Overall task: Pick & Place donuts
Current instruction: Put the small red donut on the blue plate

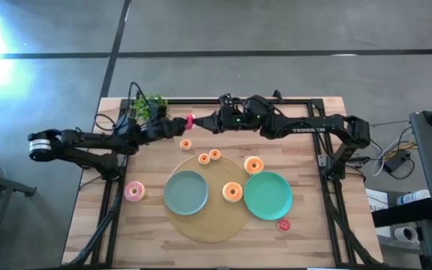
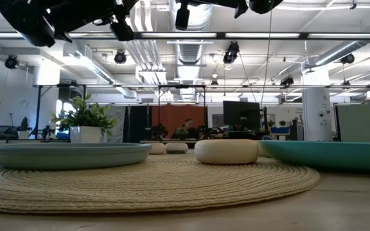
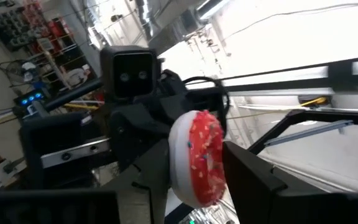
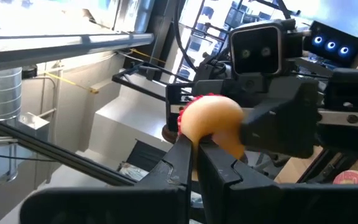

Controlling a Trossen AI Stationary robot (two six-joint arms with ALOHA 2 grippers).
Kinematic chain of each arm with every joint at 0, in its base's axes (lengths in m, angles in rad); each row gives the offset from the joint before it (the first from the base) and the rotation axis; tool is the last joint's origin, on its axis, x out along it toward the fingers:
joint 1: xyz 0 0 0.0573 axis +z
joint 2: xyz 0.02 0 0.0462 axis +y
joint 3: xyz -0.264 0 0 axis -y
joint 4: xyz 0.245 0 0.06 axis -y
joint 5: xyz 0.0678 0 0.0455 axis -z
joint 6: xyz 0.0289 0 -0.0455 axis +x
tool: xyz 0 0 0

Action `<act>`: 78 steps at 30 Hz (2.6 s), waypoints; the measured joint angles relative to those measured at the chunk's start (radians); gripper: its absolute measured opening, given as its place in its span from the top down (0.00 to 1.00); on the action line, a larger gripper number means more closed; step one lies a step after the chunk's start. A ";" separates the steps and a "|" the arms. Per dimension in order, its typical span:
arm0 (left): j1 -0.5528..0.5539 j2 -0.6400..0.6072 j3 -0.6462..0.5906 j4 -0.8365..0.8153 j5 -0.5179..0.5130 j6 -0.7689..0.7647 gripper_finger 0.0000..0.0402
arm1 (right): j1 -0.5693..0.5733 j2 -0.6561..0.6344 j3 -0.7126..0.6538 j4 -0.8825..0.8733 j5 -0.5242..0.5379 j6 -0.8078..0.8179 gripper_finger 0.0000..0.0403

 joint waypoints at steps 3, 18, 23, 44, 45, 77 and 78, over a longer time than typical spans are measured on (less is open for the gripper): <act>0.000 -0.002 0.000 0.004 0.001 0.002 0.74 | -0.004 -0.001 -0.002 -0.001 0.000 0.000 0.98; 0.002 0.000 0.000 -0.058 0.009 0.041 0.99 | -0.012 -0.015 -0.007 -0.070 -0.029 -0.065 0.75; 0.004 -0.002 0.000 -0.137 0.012 0.067 0.99 | -0.019 -0.069 -0.007 -0.287 -0.047 -0.138 0.60; -0.456 -0.128 -0.028 -1.399 0.043 0.242 0.99 | -0.010 -0.296 -0.016 -1.107 0.180 -0.440 0.47; -0.472 -0.106 -0.029 -1.397 0.034 0.238 0.99 | -0.010 -0.288 -0.016 -1.106 0.178 -0.440 0.47; -0.496 0.271 0.046 -1.311 0.091 0.327 0.80 | -0.008 -0.198 -0.017 -1.097 0.115 -0.436 0.47; -0.496 0.267 0.050 -1.333 0.087 0.327 0.77 | -0.008 -0.198 -0.017 -1.097 0.115 -0.436 0.47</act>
